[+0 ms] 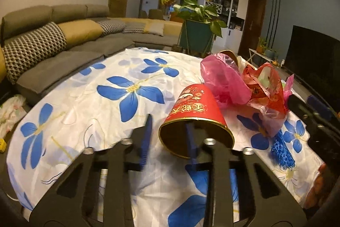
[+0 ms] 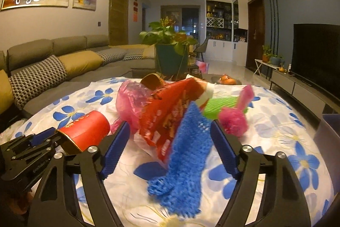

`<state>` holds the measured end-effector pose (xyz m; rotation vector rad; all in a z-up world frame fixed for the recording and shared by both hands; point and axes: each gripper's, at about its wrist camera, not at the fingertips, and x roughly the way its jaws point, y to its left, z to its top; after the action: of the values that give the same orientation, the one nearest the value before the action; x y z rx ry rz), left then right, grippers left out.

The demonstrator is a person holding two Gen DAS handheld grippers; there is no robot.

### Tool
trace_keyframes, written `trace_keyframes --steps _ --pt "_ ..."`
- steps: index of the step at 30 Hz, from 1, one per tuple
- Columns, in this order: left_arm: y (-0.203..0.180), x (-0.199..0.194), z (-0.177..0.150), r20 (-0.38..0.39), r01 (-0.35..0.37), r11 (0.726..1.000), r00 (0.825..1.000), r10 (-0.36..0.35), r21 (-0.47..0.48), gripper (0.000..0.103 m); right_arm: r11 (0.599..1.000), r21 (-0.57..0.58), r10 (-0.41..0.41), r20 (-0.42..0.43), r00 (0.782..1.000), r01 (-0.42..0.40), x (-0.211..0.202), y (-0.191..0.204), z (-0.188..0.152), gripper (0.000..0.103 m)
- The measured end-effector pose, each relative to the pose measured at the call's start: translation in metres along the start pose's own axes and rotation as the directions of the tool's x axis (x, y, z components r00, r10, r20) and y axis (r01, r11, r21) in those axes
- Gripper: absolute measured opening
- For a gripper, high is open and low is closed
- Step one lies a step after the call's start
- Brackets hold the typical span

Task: Collect trash
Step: 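Grasp the red paper cup with the left tool while the right tool grasps the red snack bag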

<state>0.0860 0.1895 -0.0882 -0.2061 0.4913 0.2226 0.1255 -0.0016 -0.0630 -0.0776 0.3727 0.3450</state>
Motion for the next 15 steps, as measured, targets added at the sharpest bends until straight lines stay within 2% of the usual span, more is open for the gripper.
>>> trace_keyframes --steps 2,4,8,13,15 --pt "0.001 0.002 0.001 -0.007 0.005 1.0 1.0 -0.005 -0.005 0.009 1.0 -0.01 0.001 -0.013 1.0 -0.002 0.007 0.004 0.001 0.067" --pt "0.004 0.003 0.002 -0.008 0.023 1.0 1.0 -0.023 -0.021 0.004 1.0 -0.016 0.007 -0.029 1.0 -0.007 0.014 0.008 0.001 0.057" --pt "0.007 0.0 0.003 0.002 0.039 0.999 0.999 -0.039 -0.037 0.003 0.999 -0.03 0.017 -0.048 0.999 -0.019 0.021 0.013 0.0 0.041" --pt "0.009 -0.008 0.005 0.022 0.047 0.997 0.999 -0.046 -0.054 0.003 0.998 -0.053 0.022 -0.078 0.997 -0.027 0.025 0.018 -0.001 0.014" --pt "0.009 -0.013 0.005 0.029 0.051 0.997 0.998 -0.049 -0.056 0.003 0.998 -0.055 0.028 -0.085 0.996 -0.032 0.024 0.018 -0.002 0.009"
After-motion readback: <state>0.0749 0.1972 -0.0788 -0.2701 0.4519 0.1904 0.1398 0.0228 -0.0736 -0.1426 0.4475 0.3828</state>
